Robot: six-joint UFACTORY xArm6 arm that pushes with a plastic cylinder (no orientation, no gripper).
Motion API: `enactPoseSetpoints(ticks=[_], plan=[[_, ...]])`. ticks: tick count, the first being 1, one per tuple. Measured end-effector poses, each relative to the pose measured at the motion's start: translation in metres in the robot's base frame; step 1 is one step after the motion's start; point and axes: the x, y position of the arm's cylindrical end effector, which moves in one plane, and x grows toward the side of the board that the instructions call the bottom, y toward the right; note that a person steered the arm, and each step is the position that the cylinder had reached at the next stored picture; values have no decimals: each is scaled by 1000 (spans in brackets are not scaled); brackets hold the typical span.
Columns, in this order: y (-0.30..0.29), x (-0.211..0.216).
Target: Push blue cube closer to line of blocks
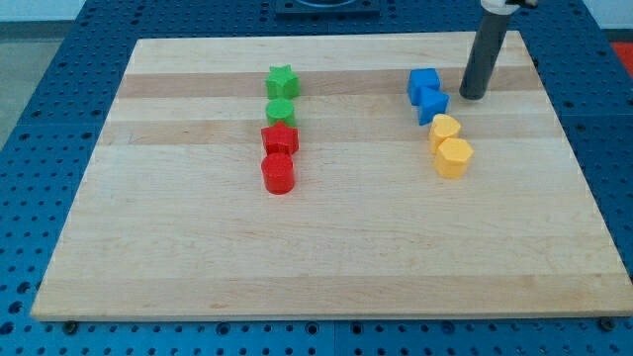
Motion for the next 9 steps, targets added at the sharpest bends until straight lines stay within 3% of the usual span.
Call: enactPoseSetpoints(ticks=[7,8,9], plan=[[-59,20],[-17,-6],[-17,-30]])
